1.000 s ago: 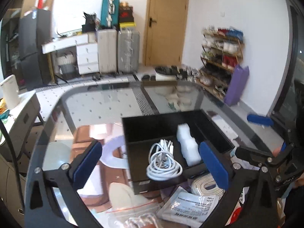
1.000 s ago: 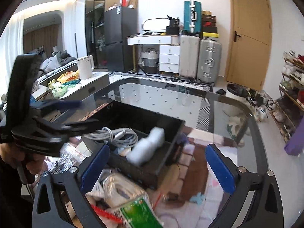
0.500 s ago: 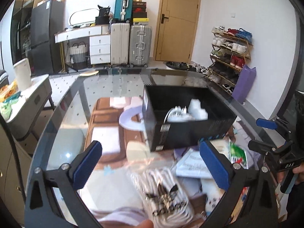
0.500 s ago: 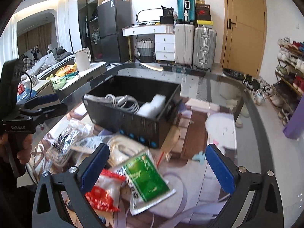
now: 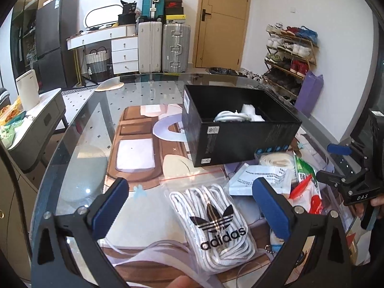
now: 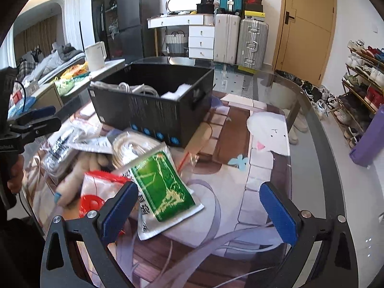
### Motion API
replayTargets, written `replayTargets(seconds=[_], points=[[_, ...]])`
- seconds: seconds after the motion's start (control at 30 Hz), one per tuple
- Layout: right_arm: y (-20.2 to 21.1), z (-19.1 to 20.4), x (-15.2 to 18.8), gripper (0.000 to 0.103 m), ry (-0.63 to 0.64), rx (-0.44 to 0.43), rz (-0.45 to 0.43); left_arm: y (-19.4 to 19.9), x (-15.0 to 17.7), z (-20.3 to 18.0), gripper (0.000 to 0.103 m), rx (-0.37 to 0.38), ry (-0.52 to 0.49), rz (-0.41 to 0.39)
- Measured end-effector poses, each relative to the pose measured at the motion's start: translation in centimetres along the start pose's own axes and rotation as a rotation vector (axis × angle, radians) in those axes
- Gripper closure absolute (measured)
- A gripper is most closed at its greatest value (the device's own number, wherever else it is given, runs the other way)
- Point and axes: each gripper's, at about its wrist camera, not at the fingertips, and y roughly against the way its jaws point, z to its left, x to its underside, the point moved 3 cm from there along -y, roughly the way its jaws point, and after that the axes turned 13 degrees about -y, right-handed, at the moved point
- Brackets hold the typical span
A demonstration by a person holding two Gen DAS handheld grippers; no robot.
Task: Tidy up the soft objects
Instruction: 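Move both tools back toward the remaining items beside the box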
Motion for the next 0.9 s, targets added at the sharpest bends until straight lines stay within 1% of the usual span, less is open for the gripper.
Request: replayTargets(seconds=[0.23,0.37,0.43,0.53,0.67,0.77,0.9], points=[[-0.6,0.6,0.6,0.000,0.048,-0.014,0.042,-0.5,0.7,-0.5,0.000,0.049,-0.003,0.031],[-1.3,0.8,0.9,0.000,0.069,-0.006,0.060,-0.8,1.2,-0.6,0.000,0.046,-0.007,0.056],[-1.8,0.9,0.7,0.000,0.070,-0.006,0.070,-1.0,1.4,-0.7,0.000,0.060,-0.012,0.066],[-2.7,0.9,0.6,0.000,0.064,-0.006,0.091,-1.0,1.5,-0.9,0.000,0.064,-0.023,0.070],[-3.5,0.4,0.3,0.000,0.030,-0.009,0.112,-1.4,1.7,-0.8,0.000,0.082,-0.011,0.089],[-3.8,-0.3,0.0,0.000,0.007,0.011,0.113,-1.6,1.8,-0.7,0.000,0.095,-0.007,0.096],[-3.9,-0.8,-0.4,0.000,-0.009,0.019,0.115,-1.6,2.0,-0.7,0.000,0.085,-0.025,0.094]])
